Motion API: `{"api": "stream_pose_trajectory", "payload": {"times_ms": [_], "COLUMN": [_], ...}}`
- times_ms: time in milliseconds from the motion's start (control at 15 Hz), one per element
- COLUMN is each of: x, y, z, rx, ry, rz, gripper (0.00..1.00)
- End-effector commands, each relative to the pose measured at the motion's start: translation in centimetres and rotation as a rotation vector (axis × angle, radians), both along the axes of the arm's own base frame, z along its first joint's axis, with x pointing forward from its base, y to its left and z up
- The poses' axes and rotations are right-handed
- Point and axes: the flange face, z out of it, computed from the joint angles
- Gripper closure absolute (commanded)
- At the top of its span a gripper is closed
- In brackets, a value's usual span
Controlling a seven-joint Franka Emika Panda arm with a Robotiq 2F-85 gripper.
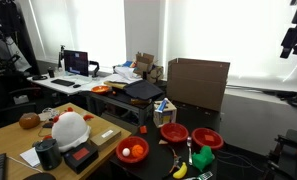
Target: Pick up the green object and put it in the bowl on the middle near the box
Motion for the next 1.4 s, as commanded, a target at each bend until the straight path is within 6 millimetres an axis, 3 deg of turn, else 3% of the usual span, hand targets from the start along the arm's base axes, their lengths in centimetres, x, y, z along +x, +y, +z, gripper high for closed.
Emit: {"api": "stream_pose_trajectory", "payload": {"times_ms": [0,400,800,1333], "x": [0.0,0.0,6.2,15.8], "y": [0.0,0.0,0.3,6.8], "z": [0.1,0.1,-1.3,-4.2], "rx": [0.0,0.0,-0.021,-0.004], "ry": [0.001,0.001,-0.007,0.048], "rz": [0.0,0.0,0.044,0.235], "gripper": [0.0,0.0,0.0,0.0]}}
